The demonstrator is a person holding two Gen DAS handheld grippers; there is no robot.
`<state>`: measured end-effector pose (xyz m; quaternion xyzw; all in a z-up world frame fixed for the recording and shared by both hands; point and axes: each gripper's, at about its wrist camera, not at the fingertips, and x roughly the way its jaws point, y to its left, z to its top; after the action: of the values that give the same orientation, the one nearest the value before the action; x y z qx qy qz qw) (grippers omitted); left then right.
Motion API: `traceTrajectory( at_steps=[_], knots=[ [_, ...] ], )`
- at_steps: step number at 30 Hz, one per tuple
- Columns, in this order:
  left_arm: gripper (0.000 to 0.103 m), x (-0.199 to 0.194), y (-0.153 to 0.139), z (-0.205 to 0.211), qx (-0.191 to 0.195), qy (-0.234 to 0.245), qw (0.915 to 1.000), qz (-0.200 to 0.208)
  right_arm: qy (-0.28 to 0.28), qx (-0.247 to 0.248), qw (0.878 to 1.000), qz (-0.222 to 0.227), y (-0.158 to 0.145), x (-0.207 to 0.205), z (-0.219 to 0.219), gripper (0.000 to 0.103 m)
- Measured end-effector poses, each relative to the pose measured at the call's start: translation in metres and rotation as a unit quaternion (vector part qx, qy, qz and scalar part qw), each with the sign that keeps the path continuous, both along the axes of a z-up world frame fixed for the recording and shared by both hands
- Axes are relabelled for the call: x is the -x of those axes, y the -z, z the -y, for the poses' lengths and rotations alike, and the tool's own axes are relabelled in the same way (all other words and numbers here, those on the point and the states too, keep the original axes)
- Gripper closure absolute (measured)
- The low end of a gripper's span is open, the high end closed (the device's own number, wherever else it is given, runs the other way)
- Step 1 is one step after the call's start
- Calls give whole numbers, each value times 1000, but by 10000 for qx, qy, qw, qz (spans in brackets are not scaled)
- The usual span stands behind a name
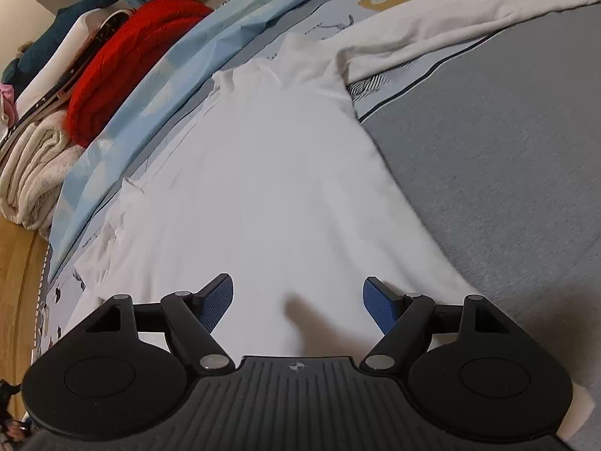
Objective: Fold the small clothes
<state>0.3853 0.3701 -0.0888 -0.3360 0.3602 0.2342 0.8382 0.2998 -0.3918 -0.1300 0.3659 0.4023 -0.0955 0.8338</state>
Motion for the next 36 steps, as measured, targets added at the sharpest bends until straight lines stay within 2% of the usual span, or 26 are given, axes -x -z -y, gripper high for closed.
traceTrajectory(
  at_steps=[5,7,10,11,12,13,14,15,16,17,19,20,21,22,24,27,29,31,33,35,36],
  knots=[
    [13,-13,31,23,664,198,9976,41,-75,127,9999,41,-3,1,-8,25],
    [12,-29,36,31,593,291,9978,-47,3,181,9998,20,-3,2,-7,25],
    [11,-55,46,38,560,168,9982,-93,149,149,9997,-83,2,1,-3,25],
    [15,-64,51,40,591,178,9980,-121,147,159,9997,-90,2,1,-3,25],
    [56,-72,54,43,469,167,9986,-156,121,227,9996,-79,3,0,-4,25],
    [93,-78,55,48,173,195,9994,-211,84,335,9994,-64,2,-1,-5,26],
    [101,-83,55,54,-227,138,9989,-382,31,495,9988,-55,2,-2,-7,26],
    [100,-83,53,56,-620,-93,9967,-517,-3,620,9981,-59,1,-3,-8,26],
    [100,-82,51,54,-823,-277,9946,-571,-22,738,9972,-74,1,-4,-8,26],
    [100,-80,49,45,-829,-414,9942,-543,-47,799,9968,-83,1,-5,-8,26],
    [99,-72,53,28,-595,-530,9960,-399,-112,807,9966,-81,1,-6,-7,26],
    [94,-68,57,22,-462,-507,9971,-331,-132,816,9965,-80,1,-6,-7,26],
    [80,-65,60,20,-414,-492,9973,-342,-148,832,9964,-73,1,-5,-5,26],
    [75,-61,61,20,-395,-447,9978,-304,-170,845,9963,-63,0,-4,-4,26],
    [38,-54,51,24,-299,-292,9988,-245,-138,855,9962,-14,-3,0,2,26],
    [24,-39,24,44,-320,76,9994,50,-104,898,9958,117,-10,13,13,26],
    [20,-28,7,70,-270,741,9968,99,-198,895,9957,149,-13,23,19,26],
    [19,-10,-3,104,-123,1531,9881,85,-225,903,9955,152,-16,38,26,26],
    [18,16,-2,149,-49,2413,9704,-15,-257,914,9954,119,-18,53,32,26],
    [18,43,8,200,-68,3275,9445,-265,-226,943,9952,159,-22,70,37,26],
    [18,55,15,228,-117,3761,9251,-511,-181,937,9953,169,-23,78,39,25]
  ],
)
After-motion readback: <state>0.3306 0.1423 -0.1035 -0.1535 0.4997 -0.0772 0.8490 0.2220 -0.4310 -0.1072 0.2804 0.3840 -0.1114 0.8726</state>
